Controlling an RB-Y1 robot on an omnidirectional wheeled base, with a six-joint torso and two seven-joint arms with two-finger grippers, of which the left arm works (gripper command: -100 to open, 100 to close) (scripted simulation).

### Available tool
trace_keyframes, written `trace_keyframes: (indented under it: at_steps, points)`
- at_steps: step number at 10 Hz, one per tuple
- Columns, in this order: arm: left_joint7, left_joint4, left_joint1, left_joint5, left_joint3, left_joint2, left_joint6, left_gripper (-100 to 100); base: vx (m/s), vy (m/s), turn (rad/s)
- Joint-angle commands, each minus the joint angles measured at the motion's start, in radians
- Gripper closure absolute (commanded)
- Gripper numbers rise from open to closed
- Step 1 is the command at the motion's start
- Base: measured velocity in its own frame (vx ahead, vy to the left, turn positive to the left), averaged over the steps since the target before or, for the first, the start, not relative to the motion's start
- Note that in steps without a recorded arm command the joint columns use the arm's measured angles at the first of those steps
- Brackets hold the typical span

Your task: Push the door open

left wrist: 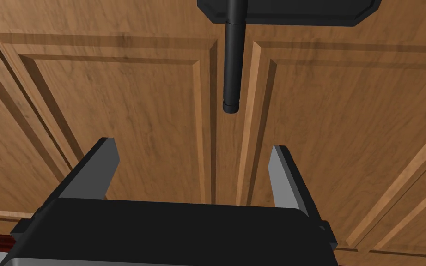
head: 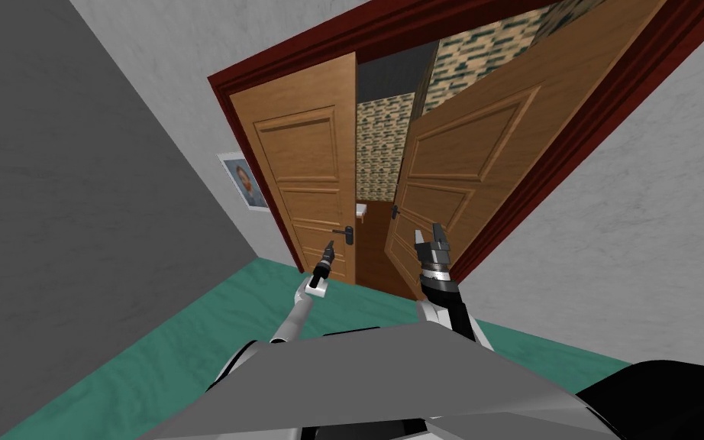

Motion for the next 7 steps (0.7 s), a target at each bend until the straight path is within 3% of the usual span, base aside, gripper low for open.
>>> trace_keyframes:
  at_steps: [1, 4, 7]
  points:
    - [0.003, 0.028, -0.016, -0.004, 0.000, -0.008, -0.001, -100, 0.060, 0.054, -0.046]
    - [0.017, 0.091, -0.056, -0.017, -0.003, -0.030, 0.008, -100, 0.083, 0.074, -0.077]
    - [0.023, 0.119, -0.074, -0.022, -0.005, -0.043, 0.012, -100, 0.055, 0.044, -0.029]
